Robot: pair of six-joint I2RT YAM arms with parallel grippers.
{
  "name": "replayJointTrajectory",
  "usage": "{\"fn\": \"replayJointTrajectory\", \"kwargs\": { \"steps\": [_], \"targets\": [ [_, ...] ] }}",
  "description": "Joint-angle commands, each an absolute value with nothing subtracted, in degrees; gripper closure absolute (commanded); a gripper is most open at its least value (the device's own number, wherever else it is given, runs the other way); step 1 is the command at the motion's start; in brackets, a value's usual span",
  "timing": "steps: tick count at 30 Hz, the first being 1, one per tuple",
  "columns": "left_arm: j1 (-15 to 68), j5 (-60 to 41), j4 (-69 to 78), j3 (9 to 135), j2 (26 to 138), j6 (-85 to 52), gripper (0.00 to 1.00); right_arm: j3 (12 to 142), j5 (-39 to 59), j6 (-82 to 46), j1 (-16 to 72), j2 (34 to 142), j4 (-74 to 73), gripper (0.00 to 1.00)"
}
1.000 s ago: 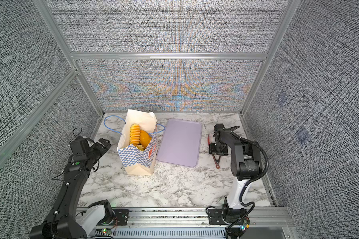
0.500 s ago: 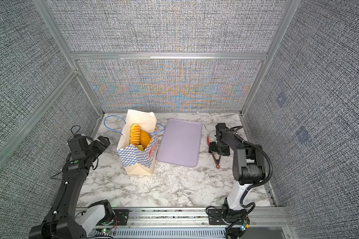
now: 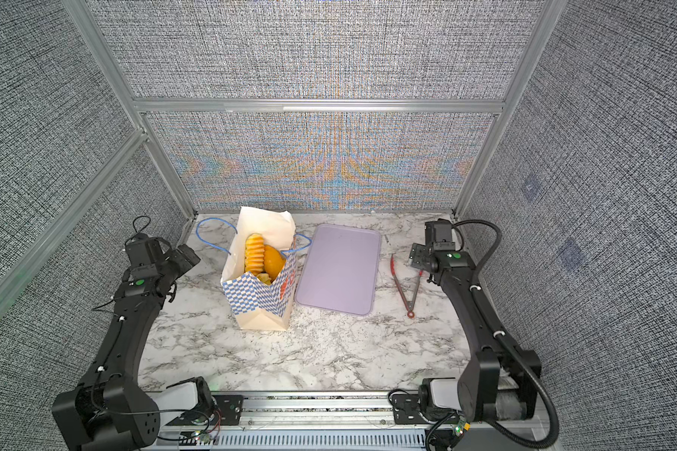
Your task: Place the fake bread into the paper bag
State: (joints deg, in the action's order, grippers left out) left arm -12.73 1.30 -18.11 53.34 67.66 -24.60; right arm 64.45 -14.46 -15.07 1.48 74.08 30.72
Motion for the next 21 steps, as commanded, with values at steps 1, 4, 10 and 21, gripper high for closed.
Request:
{"fn": "replayJointTrajectory", "kwargs": {
  "steps": [1, 4, 10, 21],
  "targets": [
    [-12.7, 1.2, -11.3, 51.2, 68.2, -16.2, 0.06, 63.0, -14.2, -10.6, 1.3, 72.6, 20.5, 0.01],
    [-12.7, 4.4, -2.8, 46.6, 69.7, -17.8, 0.10, 59.8, -15.6, -9.5, 1.2, 74.2, 14.3, 0.12],
    [-12.7, 5.1, 21.3, 34.2, 74.9, -14.7, 0.14, 43.2, -16.1, -5.4, 0.7, 71.7, -12.2, 0.03],
    [-11.0, 5.4, 29.4, 28.5, 81.0, -14.5, 0.01, 23.2, -13.3, -2.8, 0.7, 74.4, -33.9, 0.01]
  ]
}}
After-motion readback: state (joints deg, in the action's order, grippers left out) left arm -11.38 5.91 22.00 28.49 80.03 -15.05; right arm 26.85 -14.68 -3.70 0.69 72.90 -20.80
